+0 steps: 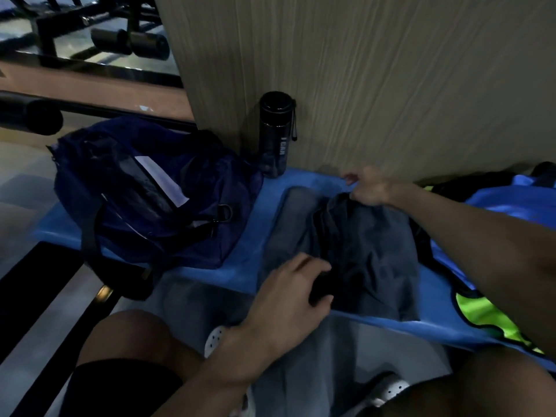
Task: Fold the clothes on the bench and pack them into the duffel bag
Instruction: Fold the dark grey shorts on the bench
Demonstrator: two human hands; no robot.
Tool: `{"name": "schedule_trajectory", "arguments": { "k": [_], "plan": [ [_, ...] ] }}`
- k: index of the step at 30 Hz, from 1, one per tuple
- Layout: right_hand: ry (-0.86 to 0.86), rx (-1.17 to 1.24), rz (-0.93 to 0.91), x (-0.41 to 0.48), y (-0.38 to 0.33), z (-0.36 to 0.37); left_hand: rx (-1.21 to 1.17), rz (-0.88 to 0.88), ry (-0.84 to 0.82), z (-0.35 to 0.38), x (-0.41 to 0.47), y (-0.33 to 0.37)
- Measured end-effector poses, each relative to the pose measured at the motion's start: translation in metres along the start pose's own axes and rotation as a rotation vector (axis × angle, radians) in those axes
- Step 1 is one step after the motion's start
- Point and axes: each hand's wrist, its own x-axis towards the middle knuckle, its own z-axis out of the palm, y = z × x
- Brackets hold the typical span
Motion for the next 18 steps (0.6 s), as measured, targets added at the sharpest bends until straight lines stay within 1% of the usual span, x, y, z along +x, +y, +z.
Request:
{"name": "schedule_trajectory", "arguments": {
  "k": [2, 3, 5, 6, 8, 10, 12, 14, 16, 18],
  "plan": [
    [0.012, -0.028, 0.020, -0.004, 0.015, 0.005, -0.007, -0.003, 0.046, 0.005, 0.004, -0.003],
    [0.022, 0.004, 0.019, -0.007, 0.019, 0.008, 0.005, -0.018, 0.086, 0.007, 0.008, -0.006],
    [0.027, 0.094, 0.038, -0.016, 0.024, 0.018, 0.106, -0.039, 0.138, 0.010, 0.015, -0.015],
    [0.025, 0.107, 0.051, -0.021, 0.024, 0.022, 0.168, -0.065, 0.121, 0.012, 0.018, -0.019],
    [0.048, 0.045, 0.058, -0.027, 0.027, 0.030, 0.285, -0.145, 0.002, 0.016, 0.020, -0.026],
    [0.071, 0.016, 0.045, -0.029, 0.028, 0.035, 0.389, -0.162, -0.114, 0.024, 0.020, -0.033],
    [0.025, 0.051, 0.041, -0.031, 0.027, 0.038, 0.414, -0.156, -0.204, 0.030, 0.022, -0.035],
    [-0.002, 0.005, 0.036, -0.030, 0.027, 0.041, 0.420, -0.164, -0.284, 0.037, 0.025, -0.035],
    [0.028, -0.066, 0.017, -0.027, 0.026, 0.046, 0.448, -0.144, -0.329, 0.042, 0.026, -0.034],
    [0.101, -0.037, -0.019, -0.023, 0.023, 0.050, 0.488, -0.084, -0.321, 0.044, 0.027, -0.033]
  ]
}}
